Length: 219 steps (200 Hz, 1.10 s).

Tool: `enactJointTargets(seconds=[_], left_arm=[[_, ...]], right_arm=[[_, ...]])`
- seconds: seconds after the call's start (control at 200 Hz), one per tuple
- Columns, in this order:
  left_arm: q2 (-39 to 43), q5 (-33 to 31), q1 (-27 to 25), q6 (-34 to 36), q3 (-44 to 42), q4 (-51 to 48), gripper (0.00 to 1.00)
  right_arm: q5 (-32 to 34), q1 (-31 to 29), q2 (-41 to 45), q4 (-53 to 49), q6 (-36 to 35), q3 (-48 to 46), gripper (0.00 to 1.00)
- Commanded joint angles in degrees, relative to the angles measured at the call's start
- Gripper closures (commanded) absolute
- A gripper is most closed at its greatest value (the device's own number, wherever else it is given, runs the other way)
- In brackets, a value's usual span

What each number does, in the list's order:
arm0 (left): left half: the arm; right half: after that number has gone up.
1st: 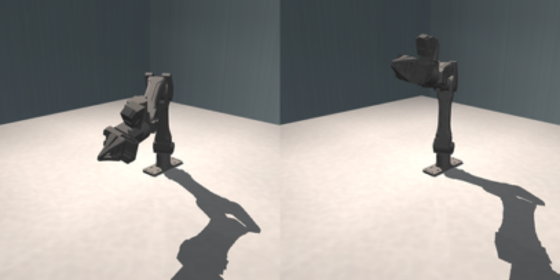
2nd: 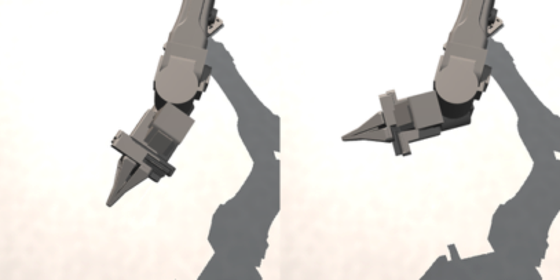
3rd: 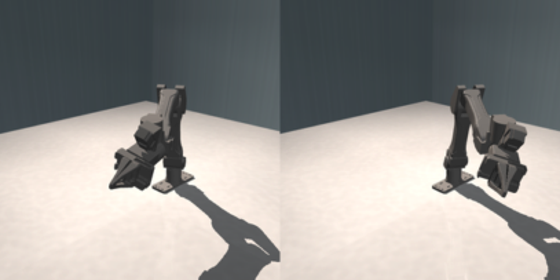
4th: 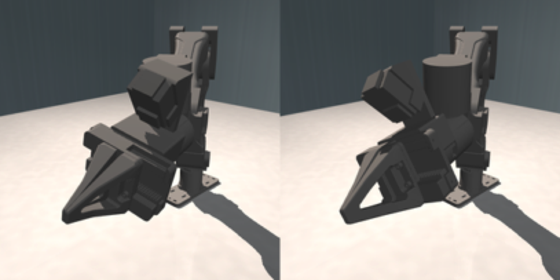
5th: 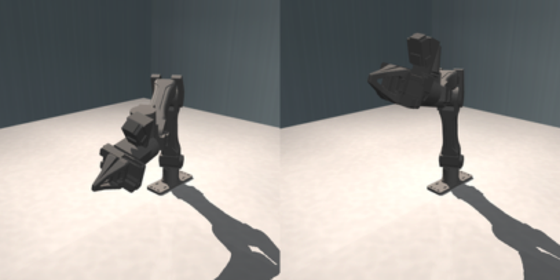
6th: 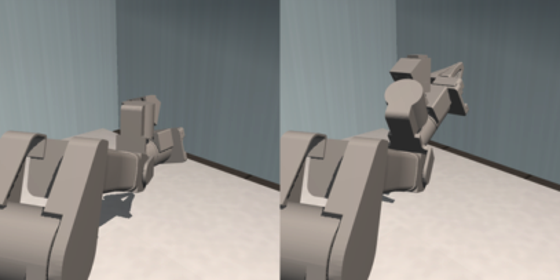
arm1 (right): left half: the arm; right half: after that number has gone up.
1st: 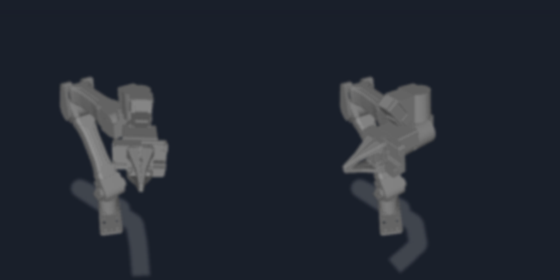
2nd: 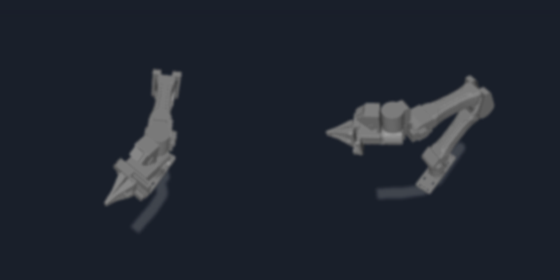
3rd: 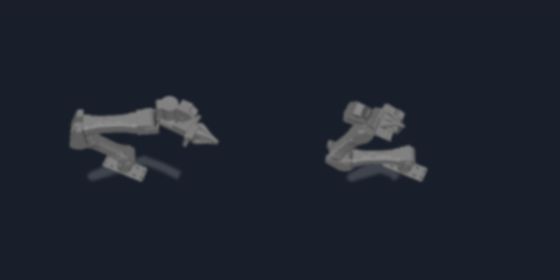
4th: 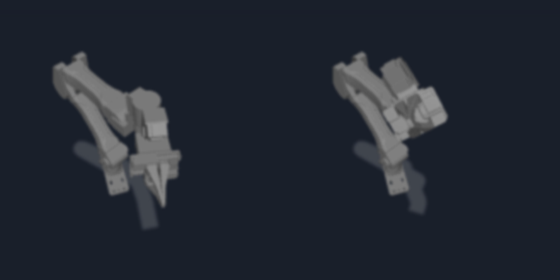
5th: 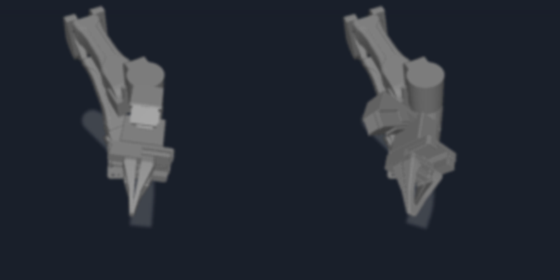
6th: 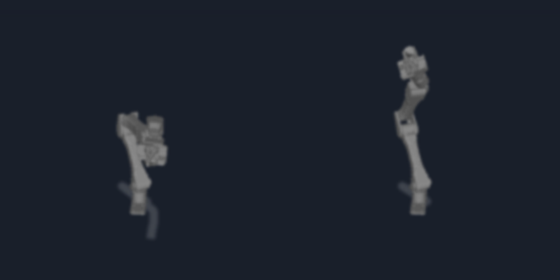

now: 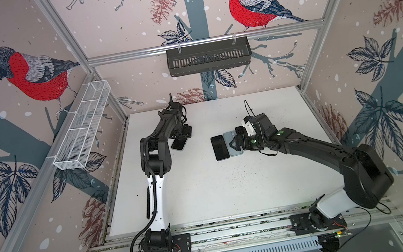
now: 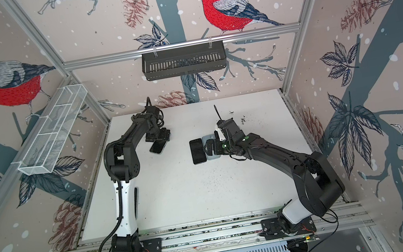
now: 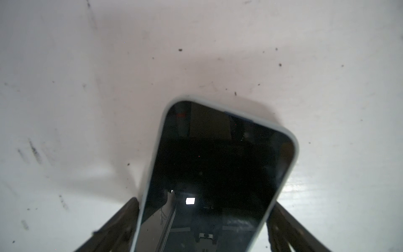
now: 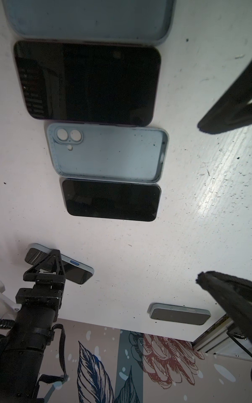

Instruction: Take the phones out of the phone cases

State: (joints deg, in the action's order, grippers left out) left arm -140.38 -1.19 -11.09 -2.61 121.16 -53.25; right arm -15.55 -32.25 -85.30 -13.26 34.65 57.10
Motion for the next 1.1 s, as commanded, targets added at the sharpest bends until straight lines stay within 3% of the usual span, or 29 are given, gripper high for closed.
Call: enactJointTargets(seconds=[0.0,0.51,1.091], left_arm=[[-1.6,-2.4,0.0,-0.7,-0.6,-1.4,0.14],[3.0,-2.1,0.0,-3.1,-5.3,2.1,0.29],[12.8,13.5,0.3,-13.0,-15.5,13.6,0.37]], right_arm=[[-0.3,-0.2,-0.2,1.0,0.1,0.4,0.0],[-0.4,-0.2,-0.6,2.9,0.8,-0.8,0.0],[-2.5,-0.3,-1.0,8.3,1.9,-3.3,0.0]])
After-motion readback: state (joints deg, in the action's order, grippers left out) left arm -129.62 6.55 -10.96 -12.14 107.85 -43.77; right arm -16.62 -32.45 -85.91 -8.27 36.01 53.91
